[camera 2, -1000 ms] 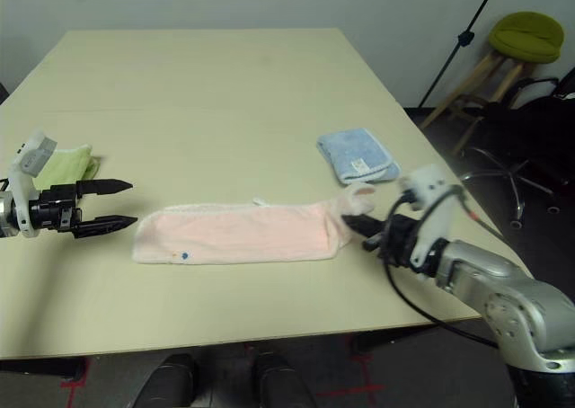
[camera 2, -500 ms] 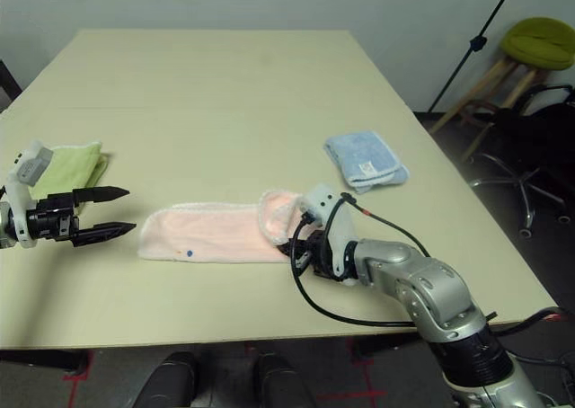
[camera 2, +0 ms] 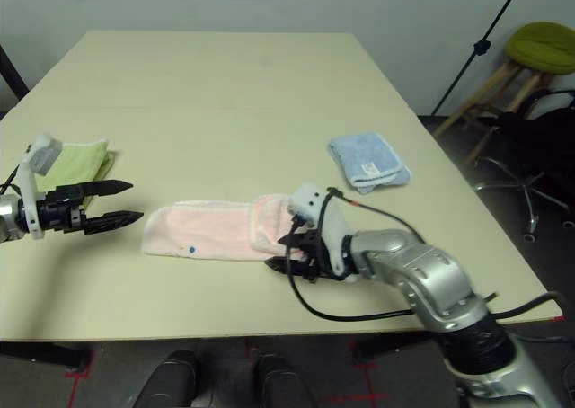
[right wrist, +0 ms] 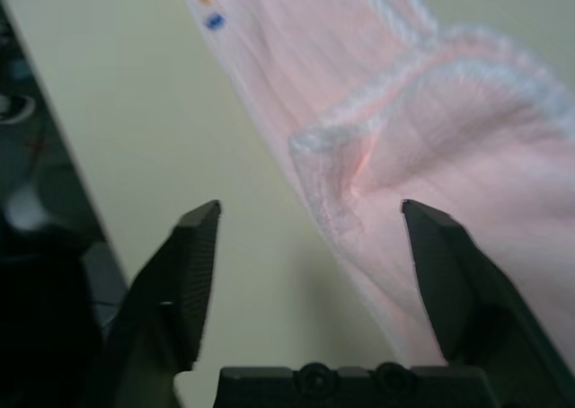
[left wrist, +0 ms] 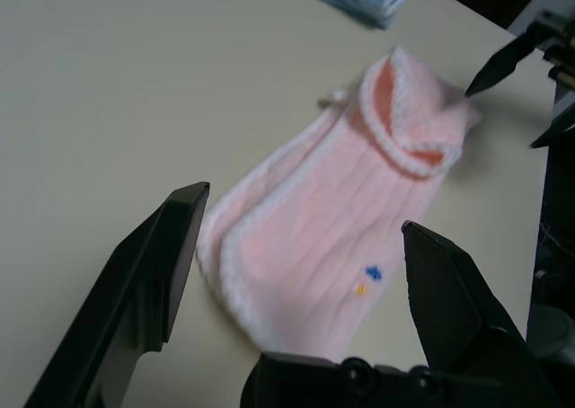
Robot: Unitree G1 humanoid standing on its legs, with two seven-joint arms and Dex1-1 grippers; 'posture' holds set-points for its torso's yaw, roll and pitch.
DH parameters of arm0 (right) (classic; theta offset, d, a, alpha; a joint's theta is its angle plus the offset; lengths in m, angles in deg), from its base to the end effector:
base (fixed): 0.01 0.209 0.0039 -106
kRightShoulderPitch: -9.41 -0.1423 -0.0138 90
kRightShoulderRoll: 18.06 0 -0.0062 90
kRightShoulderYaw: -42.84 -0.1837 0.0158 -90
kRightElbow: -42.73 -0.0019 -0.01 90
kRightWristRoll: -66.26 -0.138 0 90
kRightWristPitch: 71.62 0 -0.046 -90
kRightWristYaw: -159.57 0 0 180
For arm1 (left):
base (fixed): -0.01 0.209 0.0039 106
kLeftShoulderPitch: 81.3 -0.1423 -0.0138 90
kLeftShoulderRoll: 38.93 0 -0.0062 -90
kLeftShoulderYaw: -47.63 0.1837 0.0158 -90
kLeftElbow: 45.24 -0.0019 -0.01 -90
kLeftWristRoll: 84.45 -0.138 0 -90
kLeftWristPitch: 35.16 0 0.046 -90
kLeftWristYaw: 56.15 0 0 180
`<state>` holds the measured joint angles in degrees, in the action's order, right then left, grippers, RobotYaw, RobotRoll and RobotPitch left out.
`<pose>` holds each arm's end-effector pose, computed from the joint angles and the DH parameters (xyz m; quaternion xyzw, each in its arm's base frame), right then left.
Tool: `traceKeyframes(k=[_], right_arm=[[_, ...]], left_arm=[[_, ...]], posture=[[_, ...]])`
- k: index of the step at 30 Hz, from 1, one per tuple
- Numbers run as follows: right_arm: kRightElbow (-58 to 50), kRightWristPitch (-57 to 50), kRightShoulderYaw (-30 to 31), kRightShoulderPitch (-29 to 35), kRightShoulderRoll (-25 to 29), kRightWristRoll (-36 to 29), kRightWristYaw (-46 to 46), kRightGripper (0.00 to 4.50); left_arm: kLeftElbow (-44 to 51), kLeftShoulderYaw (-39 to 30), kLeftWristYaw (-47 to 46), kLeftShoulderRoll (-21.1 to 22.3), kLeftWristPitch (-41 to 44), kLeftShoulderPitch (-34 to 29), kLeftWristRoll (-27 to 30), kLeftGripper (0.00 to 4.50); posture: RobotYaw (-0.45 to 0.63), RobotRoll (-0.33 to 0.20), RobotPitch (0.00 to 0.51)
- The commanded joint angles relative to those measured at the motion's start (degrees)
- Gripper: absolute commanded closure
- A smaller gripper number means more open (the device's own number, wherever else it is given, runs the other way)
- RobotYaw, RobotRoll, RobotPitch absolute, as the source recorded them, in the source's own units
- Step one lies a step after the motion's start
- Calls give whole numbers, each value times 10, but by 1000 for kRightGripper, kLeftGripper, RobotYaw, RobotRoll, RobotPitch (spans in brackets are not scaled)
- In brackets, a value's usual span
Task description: Fold the towel and set it aside.
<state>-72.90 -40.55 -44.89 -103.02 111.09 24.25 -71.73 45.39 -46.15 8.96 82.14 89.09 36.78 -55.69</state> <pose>0.2235 -0.2268 0.2046 -0.1195 0.2515 0.5174 0.8092 0.2647 0.2720 0.2039 0.1056 0.1003 -0.5010 0.8531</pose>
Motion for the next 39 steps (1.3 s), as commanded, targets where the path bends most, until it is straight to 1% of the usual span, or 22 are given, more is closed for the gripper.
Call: traceKeyframes(k=[1, 2, 4, 6, 10, 12, 14, 15, 17, 19, 22, 25, 26, 29, 30, 34, 39], right_arm=[[53, 15, -69, -20, 39, -17, -51, 25], [70, 25, -75, -23, 44, -8, -54, 25], [127, 96, -71, -22, 59, 47, -66, 25], [181, 160, -73, -28, 45, 86, -57, 25], [227, 210, -63, -22, -3, 122, -38, 25], [232, 230, -44, -9, -20, 150, -34, 25], [233, 241, -39, 1, -45, 160, -23, 400], [234, 248, -37, 6, -54, 166, -19, 654], [230, 262, -33, 19, -62, 180, -20, 1360], [227, 270, -35, 28, -68, 186, -20, 2076], [223, 274, -40, 39, -76, 184, -22, 3255], [222, 280, -38, 47, -84, 182, -29, 4341], [222, 279, -37, 49, -86, 180, -32, 4500], [229, 292, -29, 51, -98, 187, -33, 4500], [231, 296, -27, 50, -101, 190, -35, 4500], [241, 297, -18, 48, -117, 196, -36, 4500], [260, 309, 13, 61, -146, 227, -28, 4500]], left_arm=[[48, 40, -12, -36, 39, 47, 17, 0], [52, 45, -14, -45, 43, 57, 18, 0], [45, 80, -14, -73, 47, 86, 7, 0], [29, 114, -19, -114, 26, 115, -12, 0], [-24, 165, -31, -199, -2, 165, -45, 0], [-73, 199, -34, -225, -36, 185, -87, 0], [-130, 217, -42, -254, -75, 202, -119, 0], [-154, 219, -48, -271, -84, 210, -125, 0], [-190, 223, -55, -295, -101, 220, -140, 397], [-208, 231, -47, -309, -111, 224, -153, 899], [-232, 245, -44, -327, -120, 224, -172, 1946], [-253, 258, -36, -345, -139, 222, -190, 2946], [-258, 261, -33, -351, -145, 222, -193, 3259], [-269, 273, -25, -370, -153, 220, -205, 4276], [-274, 274, -24, -376, -153, 221, -208, 4477], [-312, 282, -26, -400, -174, 228, -227, 4477], [-406, 289, -48, -419, -220, 238, -271, 4477]], posture=[[110, 0, 116], [110, 0, 116], [106, 0, 115], [103, 0, 114], [96, 0, 113], [94, 0, 111], [88, 0, 112], [84, 0, 111], [71, 0, 108], [66, 0, 106], [62, 0, 105], [58, 0, 102], [58, 0, 102], [60, 0, 99], [60, 0, 99], [63, 0, 101], [57, 0, 103]])
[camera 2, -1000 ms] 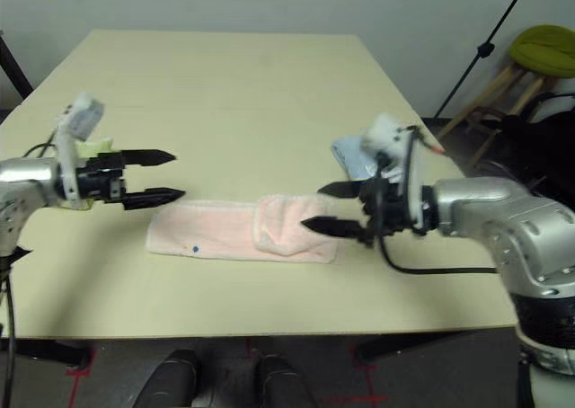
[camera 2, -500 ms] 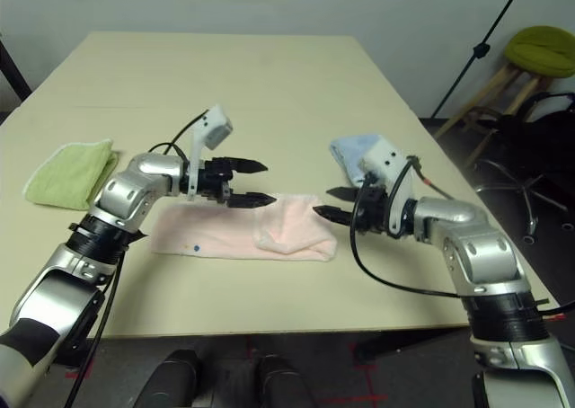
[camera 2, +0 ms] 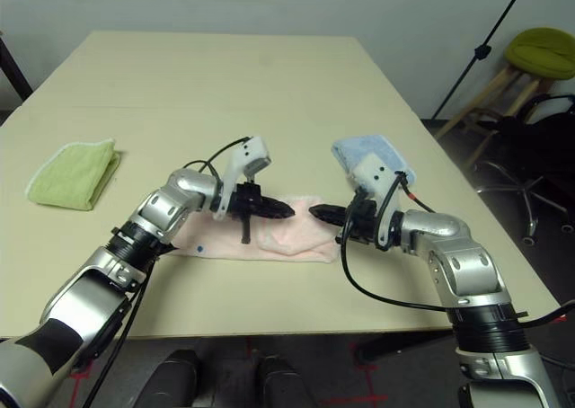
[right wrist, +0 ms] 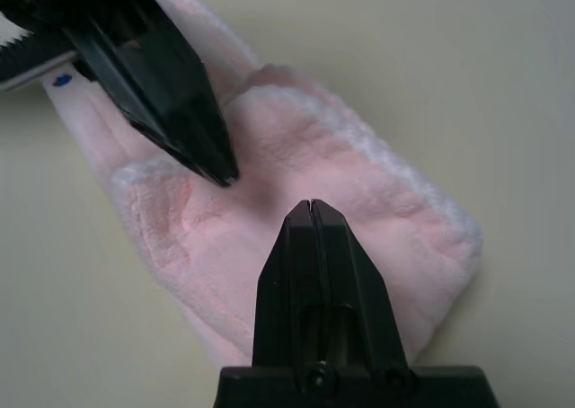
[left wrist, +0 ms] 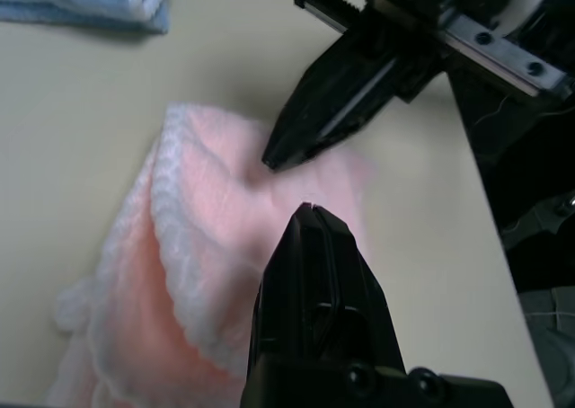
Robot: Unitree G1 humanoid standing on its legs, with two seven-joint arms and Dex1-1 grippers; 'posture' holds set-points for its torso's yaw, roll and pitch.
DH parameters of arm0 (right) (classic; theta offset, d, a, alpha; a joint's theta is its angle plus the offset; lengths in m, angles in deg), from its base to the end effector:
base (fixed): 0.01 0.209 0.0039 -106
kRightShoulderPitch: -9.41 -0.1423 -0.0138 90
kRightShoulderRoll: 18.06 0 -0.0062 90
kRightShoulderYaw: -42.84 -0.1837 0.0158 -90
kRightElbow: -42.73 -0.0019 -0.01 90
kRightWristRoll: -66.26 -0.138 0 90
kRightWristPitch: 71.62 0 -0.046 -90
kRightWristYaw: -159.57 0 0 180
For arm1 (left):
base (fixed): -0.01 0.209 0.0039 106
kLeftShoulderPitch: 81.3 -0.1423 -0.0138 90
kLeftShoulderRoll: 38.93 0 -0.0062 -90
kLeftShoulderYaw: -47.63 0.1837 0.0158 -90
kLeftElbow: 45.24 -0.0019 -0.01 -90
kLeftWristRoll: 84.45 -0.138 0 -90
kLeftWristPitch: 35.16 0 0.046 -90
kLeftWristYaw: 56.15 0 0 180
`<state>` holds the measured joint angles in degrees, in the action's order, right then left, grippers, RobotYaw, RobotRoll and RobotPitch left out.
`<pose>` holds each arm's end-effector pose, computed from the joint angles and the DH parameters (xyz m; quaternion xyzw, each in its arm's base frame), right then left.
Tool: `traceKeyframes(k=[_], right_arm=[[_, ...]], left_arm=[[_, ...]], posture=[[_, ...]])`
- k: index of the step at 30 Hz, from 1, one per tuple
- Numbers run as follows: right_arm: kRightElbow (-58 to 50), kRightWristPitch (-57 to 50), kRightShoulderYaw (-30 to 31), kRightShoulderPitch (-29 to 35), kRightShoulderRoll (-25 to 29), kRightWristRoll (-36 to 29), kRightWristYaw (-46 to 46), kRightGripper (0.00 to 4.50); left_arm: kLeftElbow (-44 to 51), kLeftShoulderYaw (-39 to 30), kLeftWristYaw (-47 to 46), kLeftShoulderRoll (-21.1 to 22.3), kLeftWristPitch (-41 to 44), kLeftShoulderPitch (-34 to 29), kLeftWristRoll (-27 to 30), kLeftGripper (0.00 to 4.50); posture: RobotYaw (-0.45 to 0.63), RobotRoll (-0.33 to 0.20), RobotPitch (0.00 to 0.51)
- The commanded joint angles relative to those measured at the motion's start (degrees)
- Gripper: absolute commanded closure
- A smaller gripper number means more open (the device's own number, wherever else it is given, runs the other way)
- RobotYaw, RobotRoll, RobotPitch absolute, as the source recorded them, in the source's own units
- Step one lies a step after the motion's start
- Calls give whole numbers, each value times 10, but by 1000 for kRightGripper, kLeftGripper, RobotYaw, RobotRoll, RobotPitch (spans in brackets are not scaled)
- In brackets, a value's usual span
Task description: Fold the towel and set it aside.
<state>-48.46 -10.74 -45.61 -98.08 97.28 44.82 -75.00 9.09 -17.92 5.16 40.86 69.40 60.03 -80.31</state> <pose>0.2514 -0.2571 0.1385 -0.1120 0.1662 0.4387 0.8760 0.3298 0.0548 0.1378 0.1755 0.1148 -0.6685 0.7135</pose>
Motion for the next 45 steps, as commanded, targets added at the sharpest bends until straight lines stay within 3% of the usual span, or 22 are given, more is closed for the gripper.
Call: traceKeyframes(k=[1, 10, 18, 22, 31, 39, 43, 45], right_arm=[[24, 17, 25, 15, -14, 30, 9, 4500], [102, 82, 45, 17, -17, 89, 8, 4500], [72, 16, -31, -26, -14, -7, -30, 4500], [99, 16, -52, -65, -16, -11, -21, 4500], [156, 57, -15, -85, -60, 39, 2, 4500], [229, 130, 31, -74, -82, 113, 22, 4500], [233, 147, 21, -78, -90, 110, 18, 4500], [216, 137, 6, -83, -91, 87, 6, 4500]], left_arm=[[-56, 6, -12, -7, -27, 5, -30, 4477], [-113, 0, -8, 13, -35, -11, -67, 4477], [11, -36, 56, 36, 54, -18, -12, 4477], [37, -65, 36, 26, 77, 2, 7, 4477], [-72, -59, -30, -22, -3, 28, -33, 4477], [-142, -20, -39, -9, -65, 3, -94, 4477], [-135, -38, -34, -4, -61, -2, -84, 4477], [-102, -71, -30, -7, -19, -6, -48, 4477]], posture=[[56, 0, 102], [62, 0, 101], [56, 0, 106], [55, 0, 107], [54, 0, 107], [59, 0, 109], [65, 0, 111], [65, 0, 111]])
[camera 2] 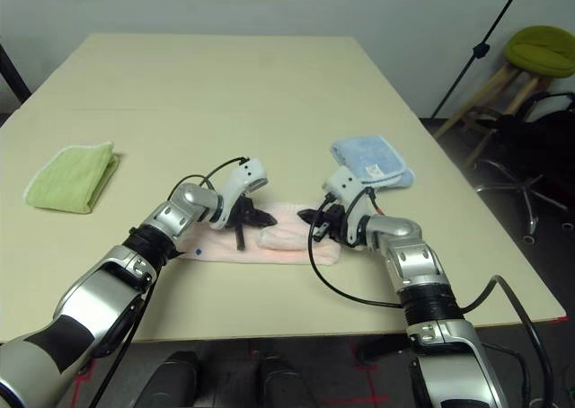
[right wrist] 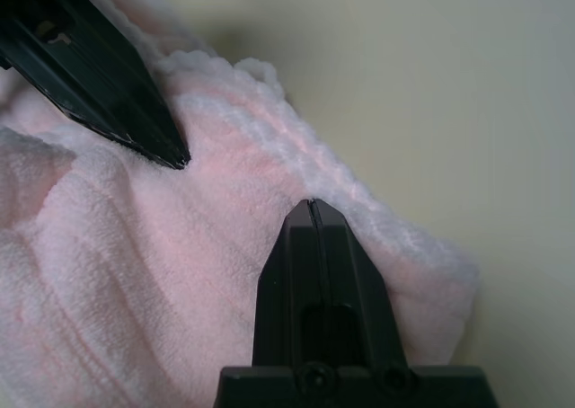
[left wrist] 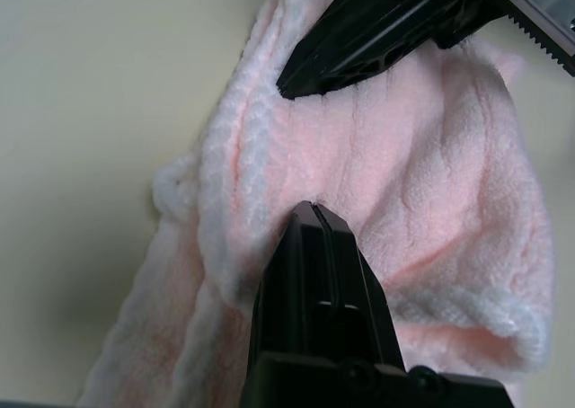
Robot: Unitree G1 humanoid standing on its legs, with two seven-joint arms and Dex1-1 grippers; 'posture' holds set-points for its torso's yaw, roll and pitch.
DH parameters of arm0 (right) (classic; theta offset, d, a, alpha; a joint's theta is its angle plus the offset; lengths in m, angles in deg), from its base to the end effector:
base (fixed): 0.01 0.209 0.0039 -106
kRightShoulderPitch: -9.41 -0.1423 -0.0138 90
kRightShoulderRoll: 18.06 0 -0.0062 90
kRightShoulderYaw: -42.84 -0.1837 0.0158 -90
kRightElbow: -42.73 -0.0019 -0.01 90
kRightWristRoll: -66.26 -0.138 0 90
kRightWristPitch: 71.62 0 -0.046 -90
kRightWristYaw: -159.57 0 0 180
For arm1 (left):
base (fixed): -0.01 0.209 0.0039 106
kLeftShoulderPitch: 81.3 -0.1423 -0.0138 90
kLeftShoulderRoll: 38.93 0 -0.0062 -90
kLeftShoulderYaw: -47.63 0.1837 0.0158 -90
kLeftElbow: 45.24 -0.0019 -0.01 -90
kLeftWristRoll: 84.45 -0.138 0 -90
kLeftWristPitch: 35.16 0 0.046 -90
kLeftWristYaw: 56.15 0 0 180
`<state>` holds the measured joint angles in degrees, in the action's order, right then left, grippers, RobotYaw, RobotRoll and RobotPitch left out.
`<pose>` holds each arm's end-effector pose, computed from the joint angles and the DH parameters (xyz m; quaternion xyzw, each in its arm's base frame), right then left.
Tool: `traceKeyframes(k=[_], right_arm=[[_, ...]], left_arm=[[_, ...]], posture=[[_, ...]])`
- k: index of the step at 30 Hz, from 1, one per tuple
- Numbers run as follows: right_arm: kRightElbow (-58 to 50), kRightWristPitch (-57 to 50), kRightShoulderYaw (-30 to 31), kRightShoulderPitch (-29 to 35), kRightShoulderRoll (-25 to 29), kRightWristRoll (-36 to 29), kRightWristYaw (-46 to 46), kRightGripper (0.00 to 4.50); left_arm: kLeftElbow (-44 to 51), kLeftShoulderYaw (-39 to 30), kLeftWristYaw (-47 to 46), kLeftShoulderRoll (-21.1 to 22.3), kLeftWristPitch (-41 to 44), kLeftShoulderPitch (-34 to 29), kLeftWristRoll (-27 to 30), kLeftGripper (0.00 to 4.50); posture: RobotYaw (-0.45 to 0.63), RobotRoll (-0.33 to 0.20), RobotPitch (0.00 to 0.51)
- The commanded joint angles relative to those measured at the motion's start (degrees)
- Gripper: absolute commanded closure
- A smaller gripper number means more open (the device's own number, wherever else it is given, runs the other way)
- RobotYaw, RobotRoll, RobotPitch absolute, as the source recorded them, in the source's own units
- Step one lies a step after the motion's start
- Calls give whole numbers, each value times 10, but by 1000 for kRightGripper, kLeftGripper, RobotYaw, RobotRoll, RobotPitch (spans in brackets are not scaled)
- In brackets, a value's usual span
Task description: Fold the towel and set it aside.
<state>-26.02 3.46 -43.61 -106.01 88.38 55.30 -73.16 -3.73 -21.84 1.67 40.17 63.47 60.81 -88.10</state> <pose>0.2821 -0.2527 0.1031 -0.1234 0.1620 0.3946 0.8960 0.3393 0.0738 0.1138 0.2030 0.1623 -0.6088 0.7495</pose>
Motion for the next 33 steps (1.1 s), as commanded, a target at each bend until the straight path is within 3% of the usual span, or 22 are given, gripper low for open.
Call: traceKeyframes(k=[1, 3, 6, 15, 18, 23, 30, 33], right_arm=[[-20, -12, -23, -7, -1, -30, -18, 4500], [-45, -28, -33, -11, 8, -54, -40, 4125], [-89, -28, -46, -12, 27, -79, -76, 3280], [-127, 13, -40, -27, 118, -98, -214, 85], [-103, 54, -31, -40, 133, -79, -236, 0], [-60, 123, -32, -60, 130, -67, -258, 0], [1, 220, -54, -77, 130, -90, -325, 0], [4, 231, -63, -74, 142, -105, -354, 0]], left_arm=[[53, -49, 7, 1, 67, -16, 50, 4477], [120, -71, 15, 13, 118, -29, 81, 4500], [257, -114, -2, 40, 238, -64, 134, 3868], [598, -310, -155, 119, 648, -179, 269, 936], [671, -371, -185, 128, 750, -207, 303, 18], [743, -433, -217, 147, 837, -270, 365, 18], [760, -463, -308, 175, 839, -374, 493, 18], [736, -476, -373, 152, 839, -388, 520, 18]], posture=[[65, 0, 111], [72, 0, 114], [77, 0, 115], [160, 0, 128], [192, 0, 126], [229, 0, 115], [240, 0, 112], [221, 0, 117]])
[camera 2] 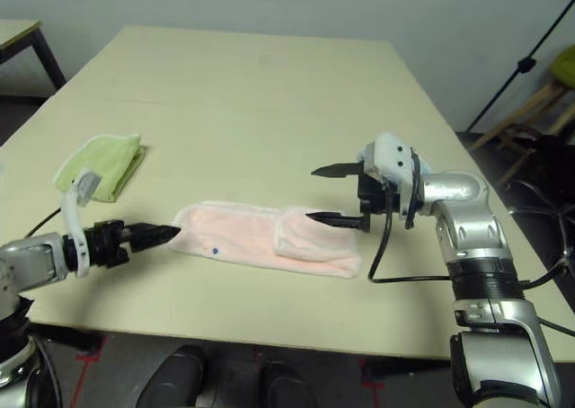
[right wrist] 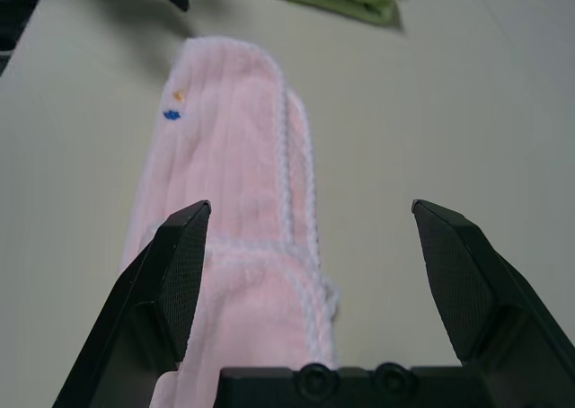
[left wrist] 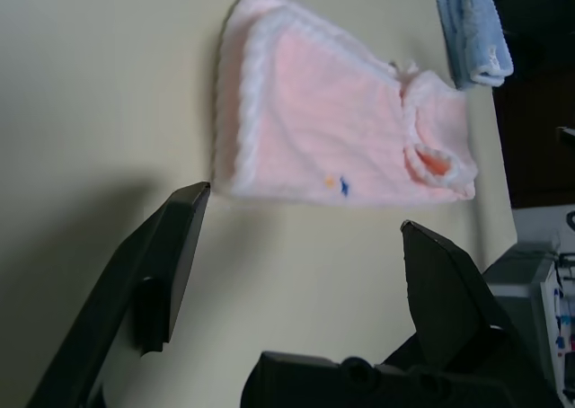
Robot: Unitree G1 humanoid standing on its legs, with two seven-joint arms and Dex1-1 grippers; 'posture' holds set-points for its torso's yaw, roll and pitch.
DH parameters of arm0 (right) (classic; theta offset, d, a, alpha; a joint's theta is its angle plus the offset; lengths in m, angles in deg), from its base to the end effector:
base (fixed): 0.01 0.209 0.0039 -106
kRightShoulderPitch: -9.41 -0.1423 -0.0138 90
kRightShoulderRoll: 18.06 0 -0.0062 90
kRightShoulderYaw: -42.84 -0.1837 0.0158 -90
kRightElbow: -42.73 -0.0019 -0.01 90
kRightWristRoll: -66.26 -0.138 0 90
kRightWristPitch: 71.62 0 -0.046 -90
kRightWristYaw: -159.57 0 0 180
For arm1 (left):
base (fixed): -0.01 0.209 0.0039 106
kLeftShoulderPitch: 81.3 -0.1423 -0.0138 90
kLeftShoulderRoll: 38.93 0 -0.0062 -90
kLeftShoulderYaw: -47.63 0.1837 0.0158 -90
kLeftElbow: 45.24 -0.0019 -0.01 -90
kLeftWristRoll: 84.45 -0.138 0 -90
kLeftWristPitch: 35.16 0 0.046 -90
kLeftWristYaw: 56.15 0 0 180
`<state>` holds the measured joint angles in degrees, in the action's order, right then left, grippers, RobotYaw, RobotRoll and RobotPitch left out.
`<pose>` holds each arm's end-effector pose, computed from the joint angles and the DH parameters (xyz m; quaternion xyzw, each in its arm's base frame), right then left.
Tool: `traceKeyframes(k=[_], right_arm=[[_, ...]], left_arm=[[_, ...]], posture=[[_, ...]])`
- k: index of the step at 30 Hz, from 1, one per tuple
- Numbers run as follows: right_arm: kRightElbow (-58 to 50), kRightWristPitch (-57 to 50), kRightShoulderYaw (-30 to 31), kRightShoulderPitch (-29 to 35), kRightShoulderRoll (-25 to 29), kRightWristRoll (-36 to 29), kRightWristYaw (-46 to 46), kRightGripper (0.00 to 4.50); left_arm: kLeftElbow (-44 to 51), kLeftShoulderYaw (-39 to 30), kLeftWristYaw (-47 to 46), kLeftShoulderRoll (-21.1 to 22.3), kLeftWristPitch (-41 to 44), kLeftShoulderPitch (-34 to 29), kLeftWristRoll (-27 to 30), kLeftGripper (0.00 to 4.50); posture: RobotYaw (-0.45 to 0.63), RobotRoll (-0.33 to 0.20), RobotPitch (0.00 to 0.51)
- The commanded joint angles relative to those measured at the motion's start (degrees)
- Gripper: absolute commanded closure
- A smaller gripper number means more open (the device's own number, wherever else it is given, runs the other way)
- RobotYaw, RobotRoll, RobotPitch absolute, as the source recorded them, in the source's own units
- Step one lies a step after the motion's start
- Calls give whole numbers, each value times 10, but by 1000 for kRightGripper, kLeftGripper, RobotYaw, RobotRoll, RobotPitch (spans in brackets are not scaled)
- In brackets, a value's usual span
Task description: Fold the towel and set it aside.
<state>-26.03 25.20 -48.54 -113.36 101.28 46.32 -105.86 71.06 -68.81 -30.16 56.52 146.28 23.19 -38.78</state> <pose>0.2834 -0.2942 0.1974 -0.2709 -0.0104 0.5943 0.7572 0.1959 0.2323 0.1453 -0.1999 0.3152 -0.3142 0.8729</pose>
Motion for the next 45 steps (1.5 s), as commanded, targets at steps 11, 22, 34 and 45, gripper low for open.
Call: traceKeyframes(k=[11, 22, 34, 45], right_arm=[[-78, -38, -47, 76, 54, -47, -14, 0], [-130, -74, -87, 133, 78, -68, 2, 0], [-131, -80, -99, 139, 86, -72, 3, 0], [-134, -89, -94, 131, 86, -71, 5, 0]], left_arm=[[-102, -6, -207, -93, 11, 17, 32, 18], [-174, 13, -221, -127, 9, 55, -9, 18], [-173, 68, -188, -110, 11, 37, -10, 18], [-151, 34, -210, -61, 11, -25, 93, 18]], posture=[[159, 0, 130], [107, 0, 140], [104, 0, 135], [116, 0, 139]])
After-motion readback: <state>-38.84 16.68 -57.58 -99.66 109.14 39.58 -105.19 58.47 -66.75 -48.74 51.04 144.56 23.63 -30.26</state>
